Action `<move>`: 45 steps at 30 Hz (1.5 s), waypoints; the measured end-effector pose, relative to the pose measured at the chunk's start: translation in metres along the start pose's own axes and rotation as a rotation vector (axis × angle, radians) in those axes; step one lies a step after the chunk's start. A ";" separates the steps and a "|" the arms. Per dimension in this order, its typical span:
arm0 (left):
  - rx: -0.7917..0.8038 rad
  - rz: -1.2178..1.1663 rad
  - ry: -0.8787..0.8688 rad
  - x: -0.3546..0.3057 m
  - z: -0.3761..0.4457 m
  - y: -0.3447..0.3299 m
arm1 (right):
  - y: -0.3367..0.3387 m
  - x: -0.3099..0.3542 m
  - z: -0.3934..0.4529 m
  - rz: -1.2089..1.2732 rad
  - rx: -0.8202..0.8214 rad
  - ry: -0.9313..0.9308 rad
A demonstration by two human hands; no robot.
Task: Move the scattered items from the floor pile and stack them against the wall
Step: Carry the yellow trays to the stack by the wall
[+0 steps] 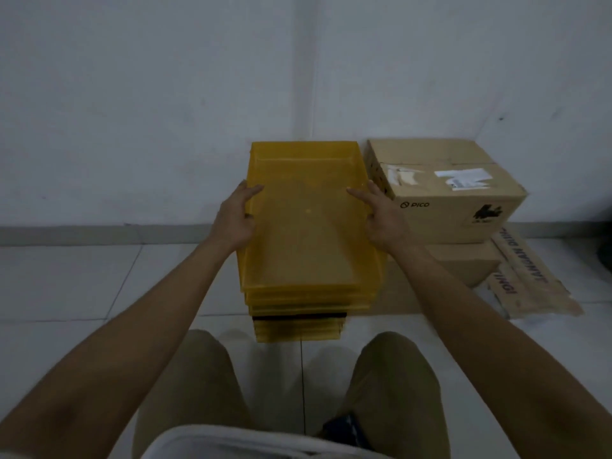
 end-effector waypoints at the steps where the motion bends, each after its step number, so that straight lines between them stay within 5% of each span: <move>1: -0.003 -0.001 -0.006 0.002 0.004 -0.003 | -0.001 -0.003 0.003 0.001 -0.005 -0.003; 18: -0.041 0.003 -0.092 0.017 0.063 0.004 | -0.019 -0.001 0.059 0.029 -0.037 0.039; 27: -0.032 0.027 0.042 0.025 0.069 -0.004 | -0.027 -0.008 0.063 0.064 -0.034 -0.029; 33: 0.002 0.251 0.079 0.019 0.064 -0.003 | -0.014 0.021 0.056 -0.229 -0.219 0.094; 37: -0.106 0.372 -0.169 -0.012 0.036 0.007 | -0.021 0.050 0.030 -0.499 -0.311 0.272; 41: -0.009 0.511 -0.356 -0.032 -0.009 -0.022 | -0.061 0.063 -0.002 -0.461 -0.017 0.244; 45: 0.216 0.546 -0.288 -0.009 -0.039 -0.063 | -0.091 0.044 -0.018 -0.373 0.192 0.088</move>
Point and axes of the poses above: each hand's wrist, its own z-axis towards the middle knuckle, its own y-axis out of the back of the hand, x = y × z, the point moved 6 cm from there along z, towards the middle knuckle, and after that the axes turned 6 degrees about z, right-handed, at the moved point
